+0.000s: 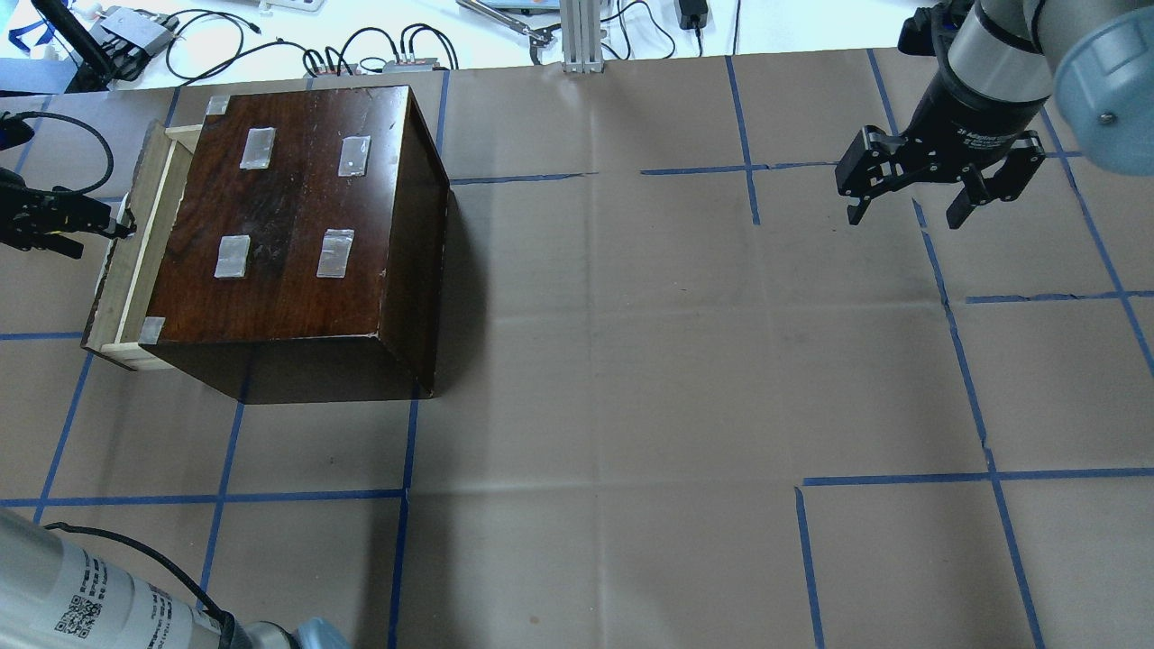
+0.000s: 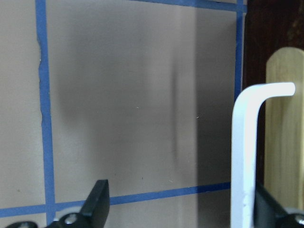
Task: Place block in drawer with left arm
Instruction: 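Pull the drawer outward by its handle with the left gripper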
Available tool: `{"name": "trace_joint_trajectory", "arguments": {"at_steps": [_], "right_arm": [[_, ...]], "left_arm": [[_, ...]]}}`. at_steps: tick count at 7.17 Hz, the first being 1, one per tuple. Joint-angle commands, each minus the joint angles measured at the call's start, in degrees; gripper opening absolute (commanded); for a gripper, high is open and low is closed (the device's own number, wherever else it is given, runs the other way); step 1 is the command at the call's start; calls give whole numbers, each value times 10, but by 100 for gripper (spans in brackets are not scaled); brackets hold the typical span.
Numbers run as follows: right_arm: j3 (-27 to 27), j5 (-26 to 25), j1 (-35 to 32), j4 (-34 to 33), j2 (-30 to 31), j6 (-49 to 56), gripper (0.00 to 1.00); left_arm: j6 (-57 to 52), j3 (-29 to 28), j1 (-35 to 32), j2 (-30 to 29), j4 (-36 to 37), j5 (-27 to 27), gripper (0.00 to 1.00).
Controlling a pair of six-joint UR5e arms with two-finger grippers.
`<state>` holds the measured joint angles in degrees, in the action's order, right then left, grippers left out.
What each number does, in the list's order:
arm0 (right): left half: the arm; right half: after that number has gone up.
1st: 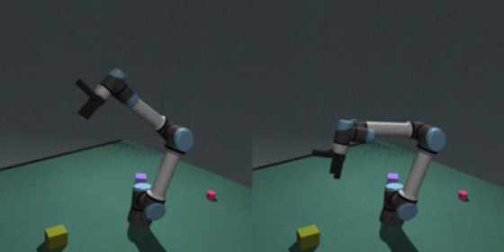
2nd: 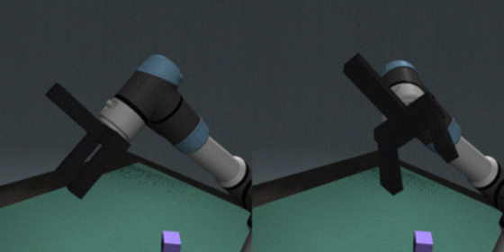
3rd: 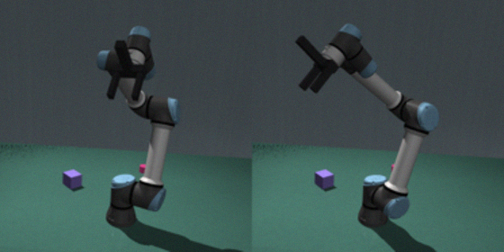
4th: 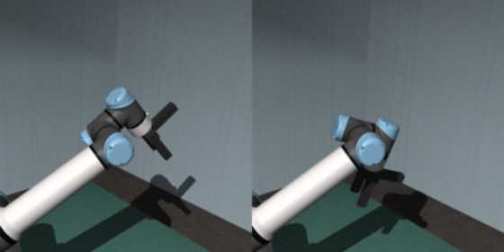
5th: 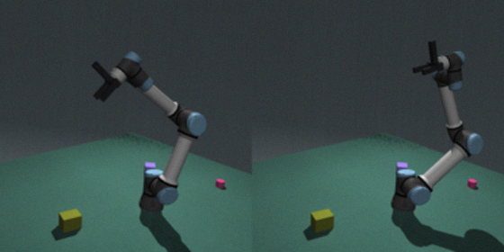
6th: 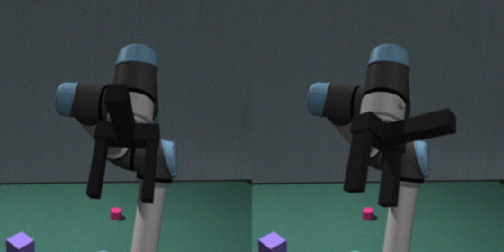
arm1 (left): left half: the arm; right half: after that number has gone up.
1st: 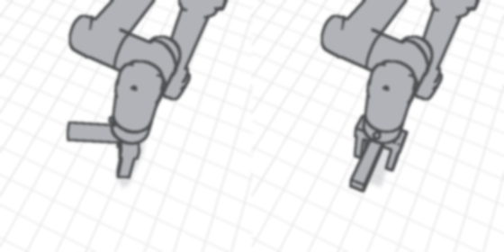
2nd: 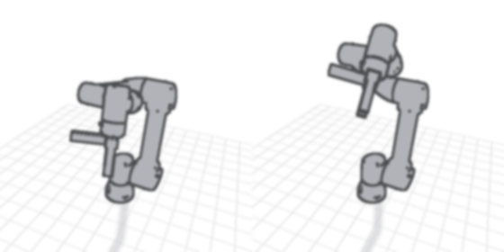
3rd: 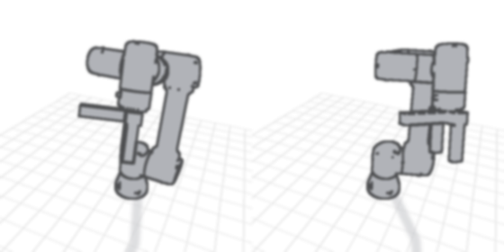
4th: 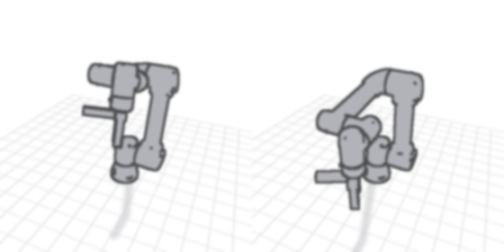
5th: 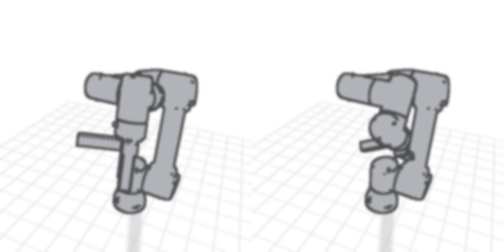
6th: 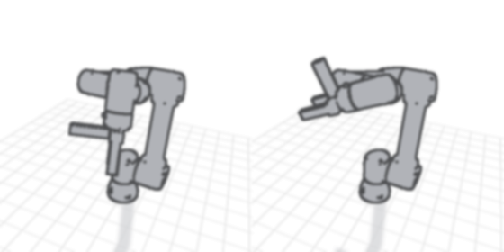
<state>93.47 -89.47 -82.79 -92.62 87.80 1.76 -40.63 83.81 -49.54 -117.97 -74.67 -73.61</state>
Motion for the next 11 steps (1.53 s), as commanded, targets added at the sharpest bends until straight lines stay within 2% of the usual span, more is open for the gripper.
{"name": "trace_joint_trajectory", "arguments": {"at_steps": [1, 11], "right_arm": [[0, 0, 0, 0, 0, 0, 100], [0, 0, 0, 0, 0, 0, 100]], "left_arm": [[0, 0, 3, 1, 8, -1, 98], [-29, -1, 35, 0, 38, -29, 98]]}}
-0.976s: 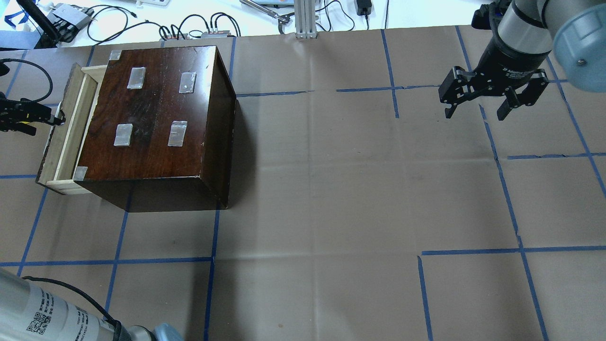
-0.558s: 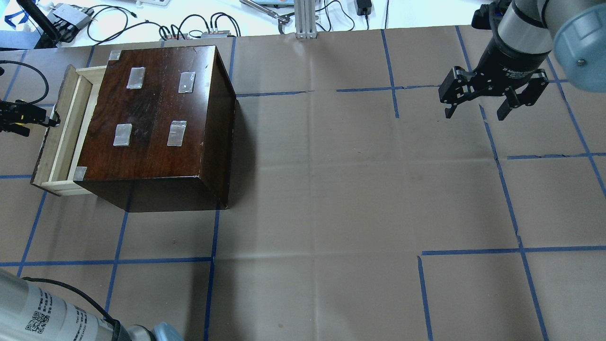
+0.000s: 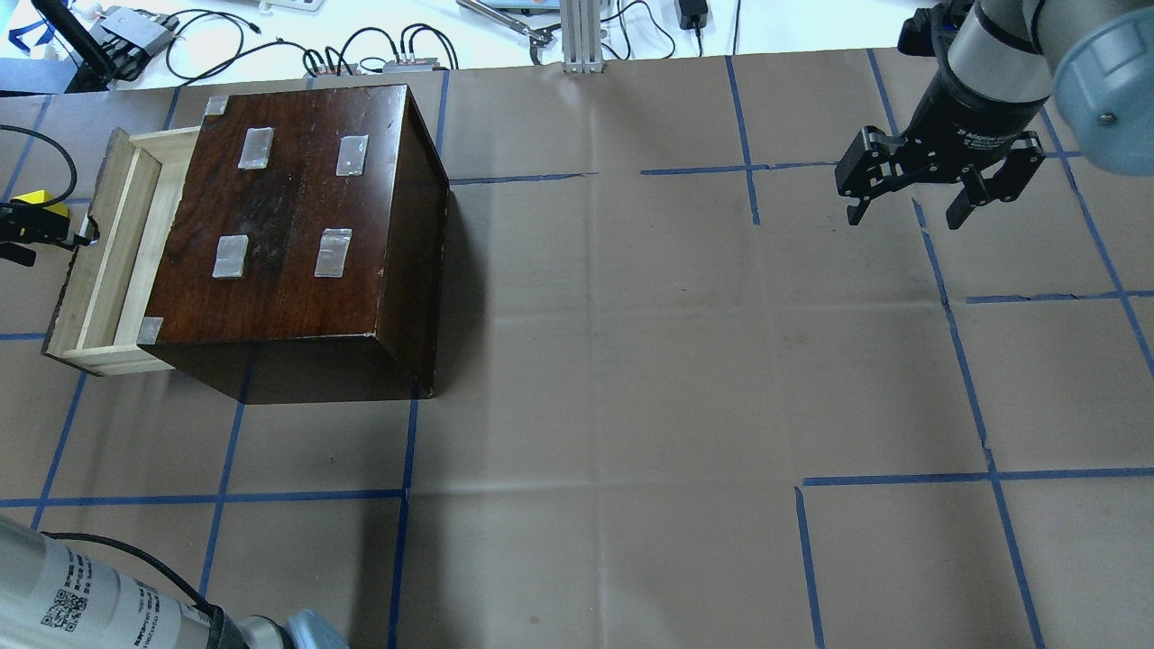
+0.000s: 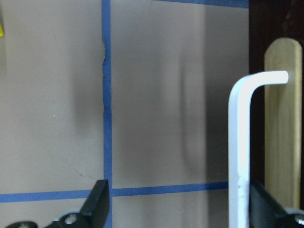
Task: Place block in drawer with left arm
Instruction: 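Release the handle and move the left gripper over the yellow cube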
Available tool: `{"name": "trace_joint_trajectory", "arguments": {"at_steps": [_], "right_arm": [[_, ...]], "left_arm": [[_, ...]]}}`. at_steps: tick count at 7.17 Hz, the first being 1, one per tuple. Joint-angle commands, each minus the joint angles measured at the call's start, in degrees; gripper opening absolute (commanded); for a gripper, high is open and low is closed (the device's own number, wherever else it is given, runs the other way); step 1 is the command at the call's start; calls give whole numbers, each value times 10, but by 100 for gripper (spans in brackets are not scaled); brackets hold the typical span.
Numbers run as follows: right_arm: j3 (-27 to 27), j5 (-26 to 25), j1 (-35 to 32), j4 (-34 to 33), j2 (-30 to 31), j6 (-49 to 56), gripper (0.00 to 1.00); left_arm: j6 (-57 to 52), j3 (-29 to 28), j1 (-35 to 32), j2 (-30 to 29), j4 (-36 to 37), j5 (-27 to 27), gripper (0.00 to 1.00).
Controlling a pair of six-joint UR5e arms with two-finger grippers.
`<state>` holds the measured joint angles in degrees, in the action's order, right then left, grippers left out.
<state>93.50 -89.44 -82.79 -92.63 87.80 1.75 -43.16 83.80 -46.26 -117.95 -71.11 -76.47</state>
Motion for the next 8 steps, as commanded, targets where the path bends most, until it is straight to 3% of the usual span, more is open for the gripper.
{"name": "trace_joint_trajectory", "arguments": {"at_steps": [1, 3, 6, 8], "right_arm": [[-1, 0, 0, 0, 0, 0, 100], [-1, 0, 0, 1, 0, 0, 100], [0, 0, 0, 1, 0, 0, 100], [0, 0, 0, 0, 0, 0, 100]], "left_arm": [[-3, 0, 6, 0, 6, -1, 98], [-3, -1, 15, 2, 8, 0, 99], [-3, -59, 15, -1, -22, -1, 99], [-3, -65, 15, 12, -32, -1, 99]]}}
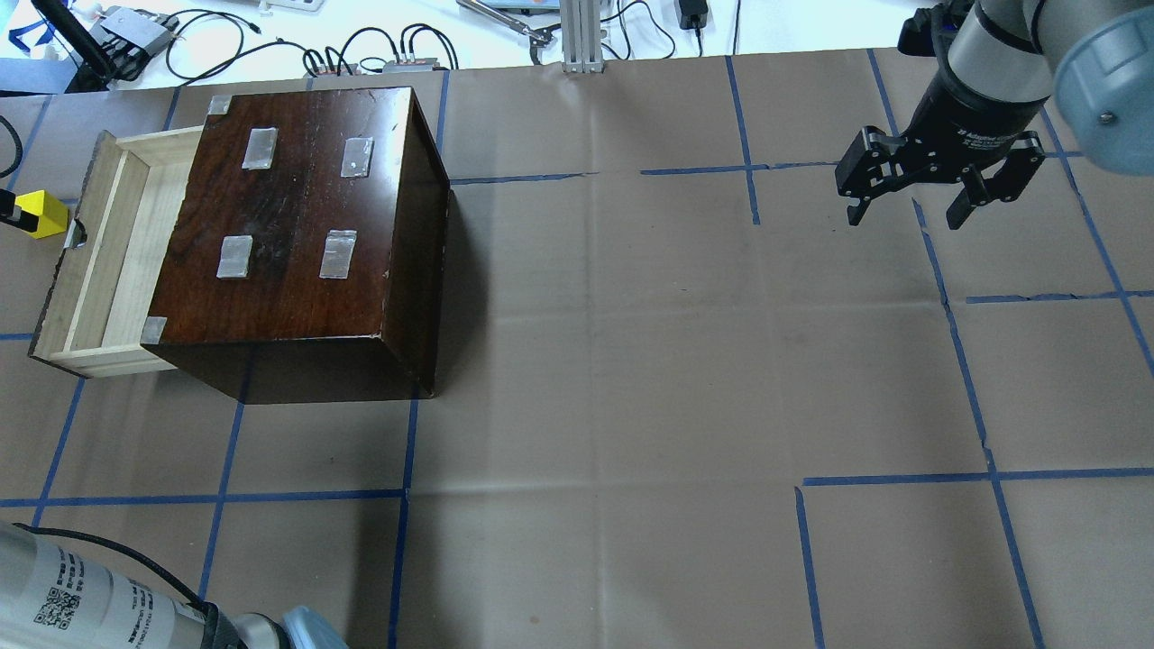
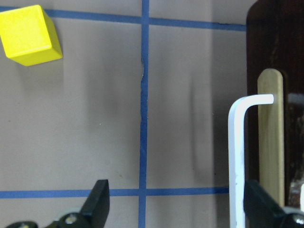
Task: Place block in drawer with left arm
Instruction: 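Release the handle and move the left gripper over the yellow cube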
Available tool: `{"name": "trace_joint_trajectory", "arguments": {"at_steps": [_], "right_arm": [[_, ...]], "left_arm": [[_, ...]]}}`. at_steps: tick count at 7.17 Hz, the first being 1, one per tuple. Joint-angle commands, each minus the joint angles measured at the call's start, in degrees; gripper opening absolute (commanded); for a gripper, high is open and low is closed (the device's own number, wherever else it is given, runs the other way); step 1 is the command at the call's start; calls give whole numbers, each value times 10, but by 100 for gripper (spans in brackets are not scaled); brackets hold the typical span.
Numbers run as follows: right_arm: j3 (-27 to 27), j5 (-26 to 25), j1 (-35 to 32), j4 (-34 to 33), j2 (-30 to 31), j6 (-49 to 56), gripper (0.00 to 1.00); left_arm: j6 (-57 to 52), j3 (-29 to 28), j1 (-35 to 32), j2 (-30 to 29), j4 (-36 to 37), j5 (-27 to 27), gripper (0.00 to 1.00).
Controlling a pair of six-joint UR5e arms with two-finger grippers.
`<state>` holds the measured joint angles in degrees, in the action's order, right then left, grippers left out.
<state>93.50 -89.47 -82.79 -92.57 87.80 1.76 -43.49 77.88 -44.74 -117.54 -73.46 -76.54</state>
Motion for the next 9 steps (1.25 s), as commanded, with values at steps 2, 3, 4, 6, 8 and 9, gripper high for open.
{"name": "trace_joint_trajectory", "arguments": {"at_steps": [2, 3, 4, 6, 8, 9], "right_arm": [[0, 0, 0, -1, 0, -1, 100], [-1, 0, 0, -1, 0, 0, 100], [0, 0, 0, -1, 0, 0, 100], [0, 0, 0, -1, 0, 0, 100], [0, 0, 0, 0, 0, 0, 100], [0, 0, 0, -1, 0, 0, 100]], "left_arm": [[0, -33, 7, -3, -13, -6, 99], [-1, -78, 11, -24, -19, -21, 99], [-1, -134, 11, -59, -35, -21, 99], [-21, -294, 12, -149, -103, -25, 99], [-22, -428, 18, -239, -162, -21, 99], [-25, -466, 18, -274, -164, -20, 99]]}}
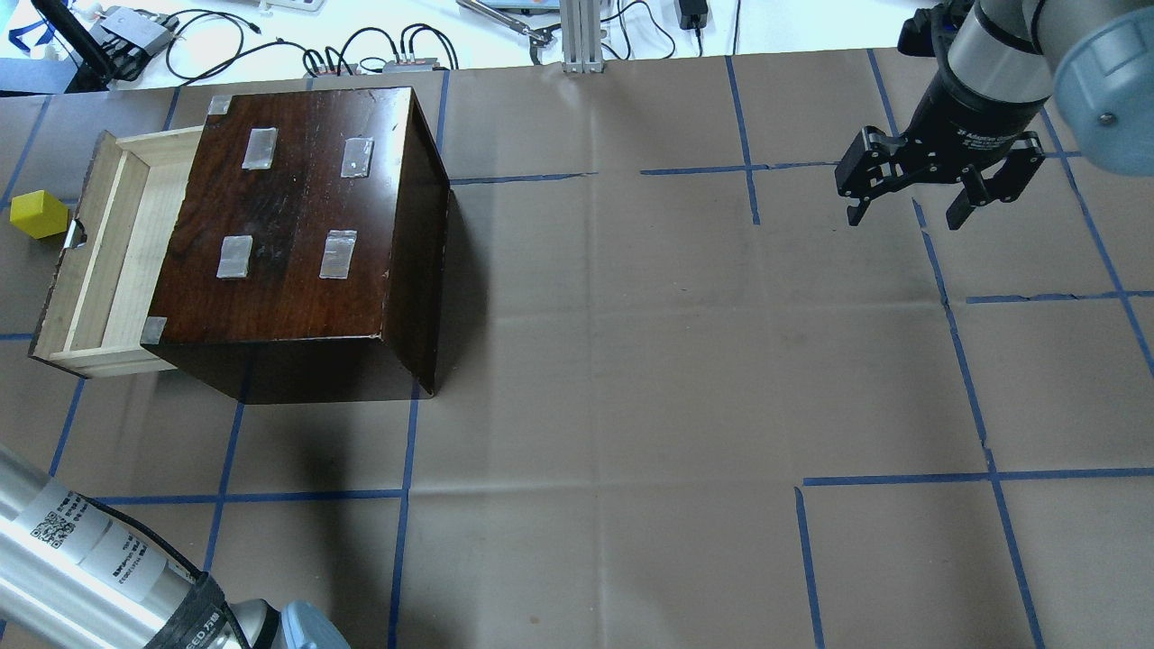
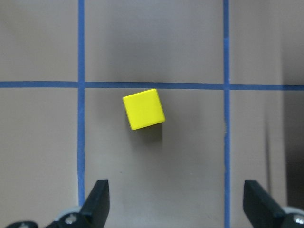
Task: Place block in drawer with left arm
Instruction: 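Lower the left gripper and grasp the yellow cube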
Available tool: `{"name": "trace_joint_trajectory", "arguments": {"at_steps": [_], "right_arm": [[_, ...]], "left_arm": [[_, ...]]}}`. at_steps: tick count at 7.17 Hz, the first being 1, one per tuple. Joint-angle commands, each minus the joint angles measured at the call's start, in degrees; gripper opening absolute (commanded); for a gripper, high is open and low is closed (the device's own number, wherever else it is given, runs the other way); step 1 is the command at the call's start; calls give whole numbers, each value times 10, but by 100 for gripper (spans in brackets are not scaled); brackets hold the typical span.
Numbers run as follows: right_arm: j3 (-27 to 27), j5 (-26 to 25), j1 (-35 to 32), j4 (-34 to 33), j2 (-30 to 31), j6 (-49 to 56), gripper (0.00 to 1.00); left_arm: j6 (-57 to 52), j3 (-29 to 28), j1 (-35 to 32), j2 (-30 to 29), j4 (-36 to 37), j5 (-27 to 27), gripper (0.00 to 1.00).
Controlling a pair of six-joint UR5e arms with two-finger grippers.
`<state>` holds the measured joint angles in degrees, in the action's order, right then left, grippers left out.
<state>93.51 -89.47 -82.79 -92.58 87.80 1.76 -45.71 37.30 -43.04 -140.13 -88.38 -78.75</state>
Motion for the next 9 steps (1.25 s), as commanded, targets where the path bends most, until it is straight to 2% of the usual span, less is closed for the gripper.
{"name": "trace_joint_trajectory", "arguments": {"at_steps": [1, 4, 6, 9], "right_arm": [[0, 0, 0, -1, 0, 0, 100], [0, 0, 0, -1, 0, 0, 100], [0, 0, 0, -1, 0, 0, 100], [-1, 0, 0, -1, 0, 0, 100]], "left_arm": [[-3, -85, -4, -73, -17, 3, 99], [7, -91, -11, -109, -8, 4, 98], [67, -91, -34, -138, 20, 1, 99], [83, -91, -36, -176, 50, -4, 99]]}}
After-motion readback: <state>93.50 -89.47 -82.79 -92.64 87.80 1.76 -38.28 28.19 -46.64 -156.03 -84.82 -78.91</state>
